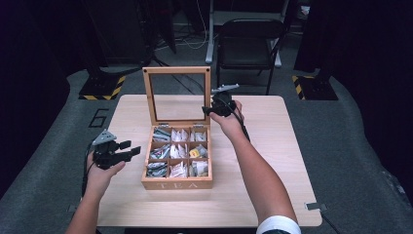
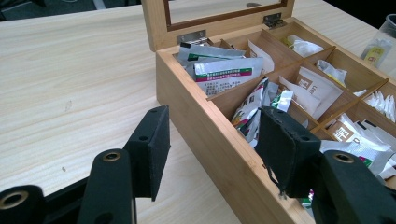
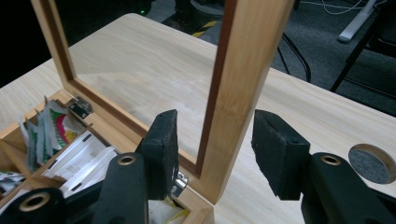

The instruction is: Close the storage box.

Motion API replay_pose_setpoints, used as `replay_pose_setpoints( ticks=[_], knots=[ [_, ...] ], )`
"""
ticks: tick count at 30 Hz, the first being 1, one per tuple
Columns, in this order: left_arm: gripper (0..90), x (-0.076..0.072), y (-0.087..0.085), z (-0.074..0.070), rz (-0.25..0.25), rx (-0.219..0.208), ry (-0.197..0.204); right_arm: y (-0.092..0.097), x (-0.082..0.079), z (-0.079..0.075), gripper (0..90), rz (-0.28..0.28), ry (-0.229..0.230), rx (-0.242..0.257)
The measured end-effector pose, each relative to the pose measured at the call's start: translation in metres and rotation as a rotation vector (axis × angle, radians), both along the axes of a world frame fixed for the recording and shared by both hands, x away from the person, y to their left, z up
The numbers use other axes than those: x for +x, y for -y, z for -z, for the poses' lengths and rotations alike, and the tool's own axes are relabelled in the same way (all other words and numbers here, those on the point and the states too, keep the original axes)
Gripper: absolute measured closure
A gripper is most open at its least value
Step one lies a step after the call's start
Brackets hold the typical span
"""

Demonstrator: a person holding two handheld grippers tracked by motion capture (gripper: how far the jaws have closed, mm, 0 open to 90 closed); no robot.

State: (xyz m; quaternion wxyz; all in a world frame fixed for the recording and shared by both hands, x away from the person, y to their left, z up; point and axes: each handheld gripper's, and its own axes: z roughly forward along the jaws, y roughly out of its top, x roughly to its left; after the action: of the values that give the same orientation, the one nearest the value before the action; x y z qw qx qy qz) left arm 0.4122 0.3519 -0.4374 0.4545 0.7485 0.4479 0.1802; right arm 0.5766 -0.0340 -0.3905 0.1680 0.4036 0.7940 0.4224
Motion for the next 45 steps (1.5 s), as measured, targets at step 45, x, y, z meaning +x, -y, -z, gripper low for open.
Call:
replay_pose_setpoints(
  ticks=[45],
  knots=[
    [45.6, 0.075, 0.007, -0.046, -0.029, 0.011, -0.010, -0.015, 0.002, 0.001, 65.2, -0.037, 0.019, 0.016]
  ],
)
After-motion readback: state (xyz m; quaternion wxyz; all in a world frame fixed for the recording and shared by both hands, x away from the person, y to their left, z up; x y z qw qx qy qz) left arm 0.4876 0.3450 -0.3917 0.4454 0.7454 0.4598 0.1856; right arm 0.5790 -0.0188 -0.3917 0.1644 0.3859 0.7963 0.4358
